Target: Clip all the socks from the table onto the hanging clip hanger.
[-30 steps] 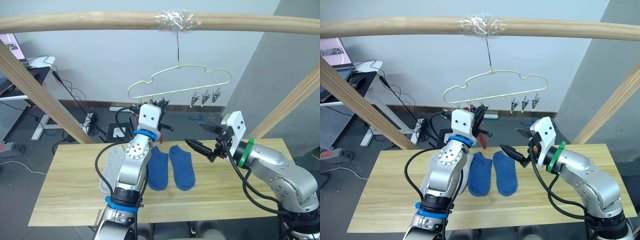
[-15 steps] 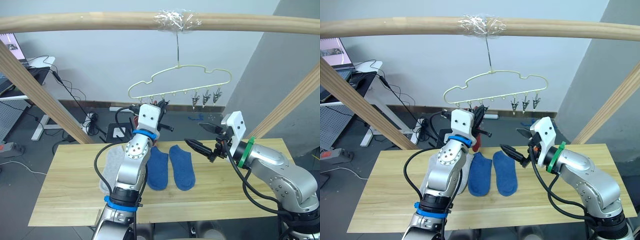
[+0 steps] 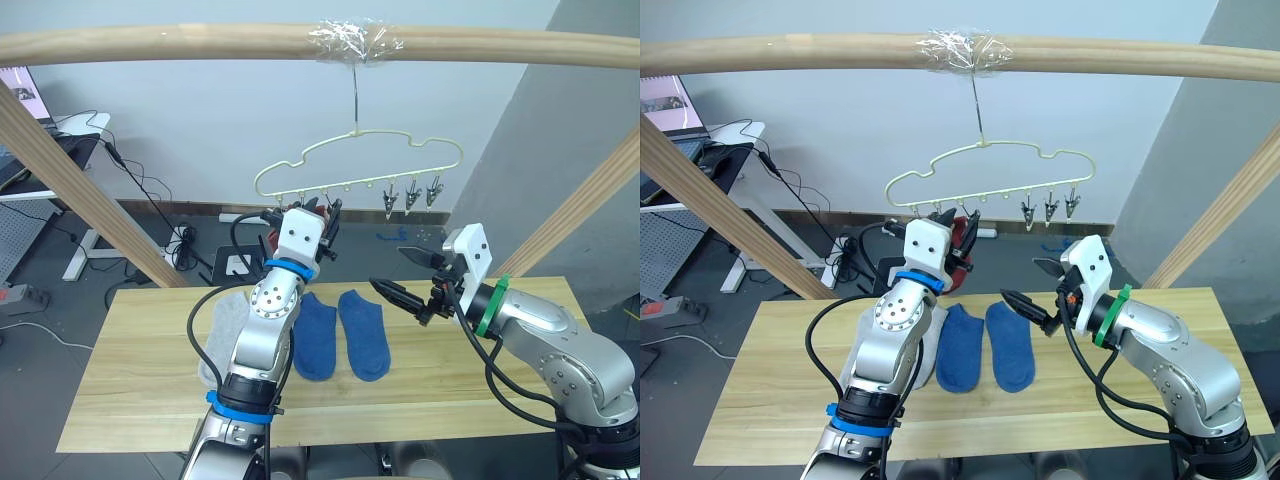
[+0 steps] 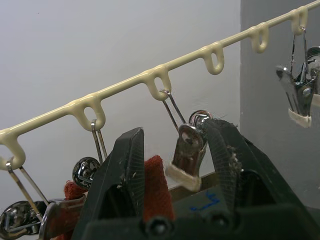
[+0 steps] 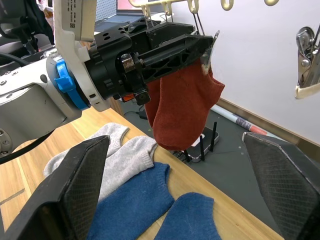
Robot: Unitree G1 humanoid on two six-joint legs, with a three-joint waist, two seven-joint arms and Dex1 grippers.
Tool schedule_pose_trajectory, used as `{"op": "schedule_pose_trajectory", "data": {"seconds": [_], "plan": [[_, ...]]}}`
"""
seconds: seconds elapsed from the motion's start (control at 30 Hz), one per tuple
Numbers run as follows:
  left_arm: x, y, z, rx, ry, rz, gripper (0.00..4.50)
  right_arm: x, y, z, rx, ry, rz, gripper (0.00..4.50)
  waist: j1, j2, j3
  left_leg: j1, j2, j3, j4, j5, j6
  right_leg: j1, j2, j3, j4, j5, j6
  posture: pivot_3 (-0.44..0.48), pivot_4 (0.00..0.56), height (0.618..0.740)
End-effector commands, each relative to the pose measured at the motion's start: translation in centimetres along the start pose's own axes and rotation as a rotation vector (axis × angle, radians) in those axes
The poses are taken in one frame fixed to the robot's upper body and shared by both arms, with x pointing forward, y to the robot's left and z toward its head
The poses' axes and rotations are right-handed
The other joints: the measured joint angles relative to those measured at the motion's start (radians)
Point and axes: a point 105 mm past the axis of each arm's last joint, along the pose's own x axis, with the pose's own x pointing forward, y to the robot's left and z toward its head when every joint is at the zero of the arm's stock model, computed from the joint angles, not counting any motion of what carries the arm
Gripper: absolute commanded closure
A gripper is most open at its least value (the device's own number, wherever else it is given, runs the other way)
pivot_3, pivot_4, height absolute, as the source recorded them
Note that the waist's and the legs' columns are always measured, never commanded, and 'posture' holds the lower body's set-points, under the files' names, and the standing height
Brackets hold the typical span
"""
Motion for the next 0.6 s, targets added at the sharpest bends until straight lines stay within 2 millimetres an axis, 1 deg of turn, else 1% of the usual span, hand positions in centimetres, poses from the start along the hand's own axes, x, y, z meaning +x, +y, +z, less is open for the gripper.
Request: {"op": "schedule_pose_trajectory", "data": {"seconds": [0.03, 0.17, 0.27, 0.6], "plan": [[0.26, -0.42, 1.23, 0.01, -0.053, -0.015, 2.39, -0.3, 0.4, 0.95, -0.035, -0.039, 0.001, 0.0, 0.0, 0.0, 0.0, 0.0, 0.0, 0.0, 0.0, 0.0, 0.0, 0.0, 0.0, 0.0, 0.0, 0.0, 0.0, -0.155, 0.18, 0.74], [0.17, -0.99, 1.74, 0.003, -0.077, -0.04, 2.39, -0.31, 0.4, 0.9, -0.036, -0.037, 0.0, 0.0, 0.0, 0.0, 0.0, 0.0, 0.0, 0.0, 0.0, 0.0, 0.0, 0.0, 0.0, 0.0, 0.0, 0.0, 0.0, -0.155, 0.18, 0.74], [0.05, -1.27, 1.65, -0.009, -0.075, -0.046, 2.39, -0.3, 0.38, 0.89, -0.036, -0.038, -0.001, 0.0, 0.0, 0.0, 0.0, 0.0, 0.0, 0.0, 0.0, 0.0, 0.0, 0.0, 0.0, 0.0, 0.0, 0.0, 0.0, -0.155, 0.18, 0.74], [0.01, -1.28, 1.42, -0.035, -0.064, -0.035, 2.39, -0.33, 0.42, 0.84, -0.038, -0.036, -0.001, 0.0, 0.0, 0.0, 0.0, 0.0, 0.0, 0.0, 0.0, 0.0, 0.0, 0.0, 0.0, 0.0, 0.0, 0.0, 0.0, -0.156, 0.187, 0.74]]}}
